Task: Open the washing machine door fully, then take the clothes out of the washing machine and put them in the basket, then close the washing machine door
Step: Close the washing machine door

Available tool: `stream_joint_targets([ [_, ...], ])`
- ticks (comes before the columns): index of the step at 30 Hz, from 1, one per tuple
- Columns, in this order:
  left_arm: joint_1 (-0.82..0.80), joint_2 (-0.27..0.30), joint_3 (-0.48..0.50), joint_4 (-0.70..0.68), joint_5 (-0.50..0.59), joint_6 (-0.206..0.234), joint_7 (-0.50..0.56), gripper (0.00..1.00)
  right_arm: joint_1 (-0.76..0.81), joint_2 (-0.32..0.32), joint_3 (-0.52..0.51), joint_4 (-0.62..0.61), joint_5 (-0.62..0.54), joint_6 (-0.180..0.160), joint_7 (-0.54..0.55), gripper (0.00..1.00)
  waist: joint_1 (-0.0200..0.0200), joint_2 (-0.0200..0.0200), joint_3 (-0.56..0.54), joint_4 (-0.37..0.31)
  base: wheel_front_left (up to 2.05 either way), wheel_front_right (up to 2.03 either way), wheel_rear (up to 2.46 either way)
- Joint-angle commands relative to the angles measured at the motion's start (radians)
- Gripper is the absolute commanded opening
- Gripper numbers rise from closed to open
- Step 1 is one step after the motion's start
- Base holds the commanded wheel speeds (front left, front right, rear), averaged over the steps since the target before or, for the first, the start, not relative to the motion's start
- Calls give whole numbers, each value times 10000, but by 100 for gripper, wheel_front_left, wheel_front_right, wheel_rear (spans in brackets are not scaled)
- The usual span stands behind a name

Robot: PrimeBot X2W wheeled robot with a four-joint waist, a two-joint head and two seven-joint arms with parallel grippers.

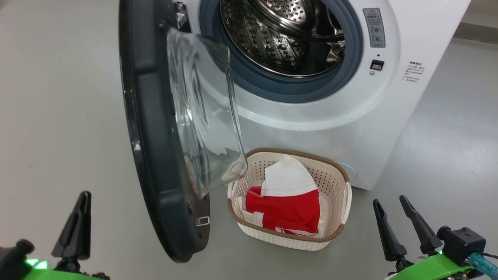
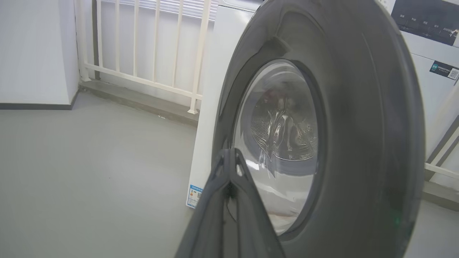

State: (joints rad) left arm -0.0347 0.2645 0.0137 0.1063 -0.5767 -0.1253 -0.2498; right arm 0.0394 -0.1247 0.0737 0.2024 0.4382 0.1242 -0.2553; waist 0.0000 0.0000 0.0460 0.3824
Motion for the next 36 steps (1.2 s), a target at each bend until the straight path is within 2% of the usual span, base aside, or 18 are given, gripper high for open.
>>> stream_joint_targets([
  [1, -558, 500, 169, -222, -430, -54, -120, 0, -103, -108, 201, -262, -19, 65, -65, 100, 0, 0, 54, -54, 0, 0, 0],
  [15, -1681, 2757, -1932, -935, -5642, -54, -120, 0, -304, -156, 100, -359, -67, 65, -65, 100, 0, 0, 566, -536, 0, 0, 0],
  [21, -2185, 3708, -2765, -1566, -8218, -54, -3, 0, -422, -141, 54, -374, -102, 65, -65, 100, 0, 0, 738, -630, 0, 0, 0],
  [25, -2404, 4189, -2651, -1928, -9781, -54, 567, 0, -488, -127, 30, -386, -109, 65, -65, 100, 0, 0, 847, -670, 0, 0, 0],
  [28, -2547, 4328, -2321, -2134, -10748, -54, 1394, 0, -538, -122, 11, -391, -116, 65, -65, 100, 0, 0, 920, -689, 0, 0, 0],
  [30, -2587, 4329, -2192, -2173, -11002, -54, 1714, 0, -553, -124, 13, -389, -117, 65, -65, 100, 0, 0, 933, -698, 0, 0, 0],
  [32, -2670, 4271, -1776, -2248, -11551, -54, 2801, 0, -607, -113, 18, -384, -123, 65, -65, 100, 0, 0, 989, -733, 0, 0, 0],
  [36, -2750, 4022, -1099, -2205, -11871, -54, 4151, 0, -673, -77, 26, -378, -124, 65, -65, 100, 0, 0, 1041, -790, 0, 0, 0],
])
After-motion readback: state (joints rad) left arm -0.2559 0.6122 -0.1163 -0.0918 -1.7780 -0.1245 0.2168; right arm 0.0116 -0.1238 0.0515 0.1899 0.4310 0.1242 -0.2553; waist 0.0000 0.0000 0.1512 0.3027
